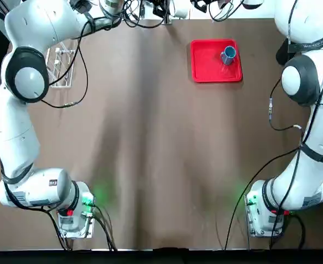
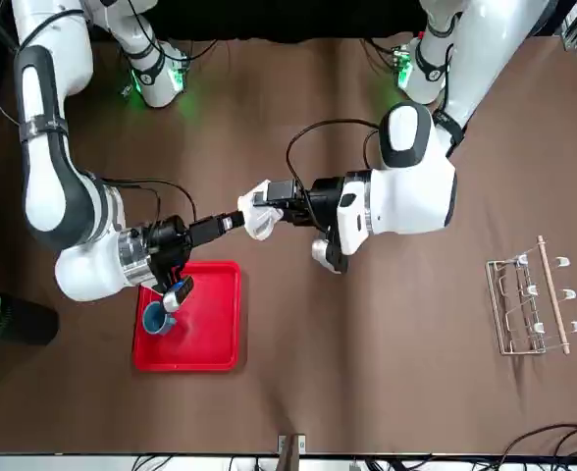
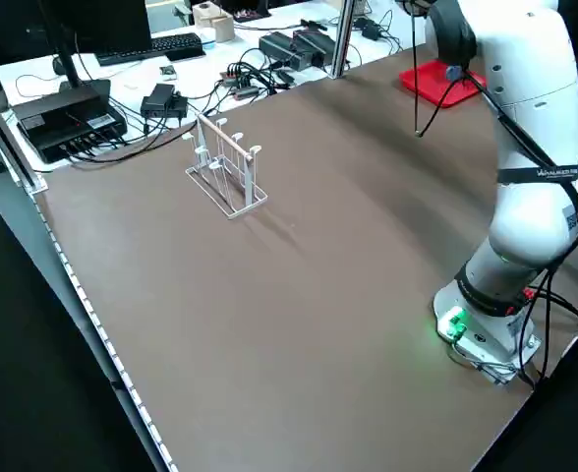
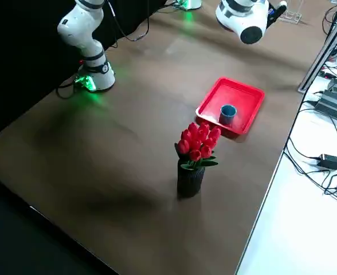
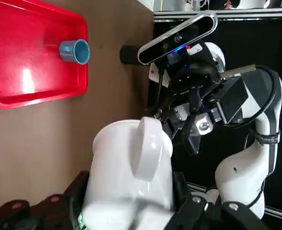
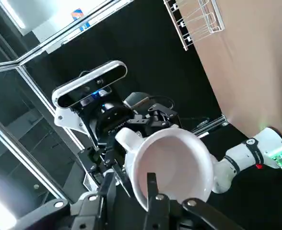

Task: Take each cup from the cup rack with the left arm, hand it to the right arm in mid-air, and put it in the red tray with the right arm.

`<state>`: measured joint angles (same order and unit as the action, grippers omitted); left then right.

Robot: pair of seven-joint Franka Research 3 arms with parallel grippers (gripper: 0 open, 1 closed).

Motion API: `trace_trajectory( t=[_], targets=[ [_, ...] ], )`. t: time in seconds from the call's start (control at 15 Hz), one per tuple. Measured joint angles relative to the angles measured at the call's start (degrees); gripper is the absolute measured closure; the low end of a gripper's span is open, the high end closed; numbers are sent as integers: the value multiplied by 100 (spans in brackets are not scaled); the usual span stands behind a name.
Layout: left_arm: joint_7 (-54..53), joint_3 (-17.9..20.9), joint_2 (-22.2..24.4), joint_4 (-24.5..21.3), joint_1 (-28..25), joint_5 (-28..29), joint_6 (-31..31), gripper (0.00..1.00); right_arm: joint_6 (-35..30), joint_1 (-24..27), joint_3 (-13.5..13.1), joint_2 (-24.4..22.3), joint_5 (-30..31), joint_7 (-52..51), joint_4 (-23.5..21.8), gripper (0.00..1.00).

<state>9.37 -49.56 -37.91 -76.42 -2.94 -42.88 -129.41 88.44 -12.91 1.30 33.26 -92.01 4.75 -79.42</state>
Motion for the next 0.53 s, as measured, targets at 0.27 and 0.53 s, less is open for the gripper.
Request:
trace_trajectory(
  t=[0.27, 0.53],
  targets=[
    [-3, 0, -2, 22, -5, -29, -1, 25, 87, -62, -3, 5, -8, 13, -5, 84],
    [-1, -1, -4, 26, -11, -133, -3, 25, 97, -61, -6, 5, -87, -38, -1, 89]
  ],
)
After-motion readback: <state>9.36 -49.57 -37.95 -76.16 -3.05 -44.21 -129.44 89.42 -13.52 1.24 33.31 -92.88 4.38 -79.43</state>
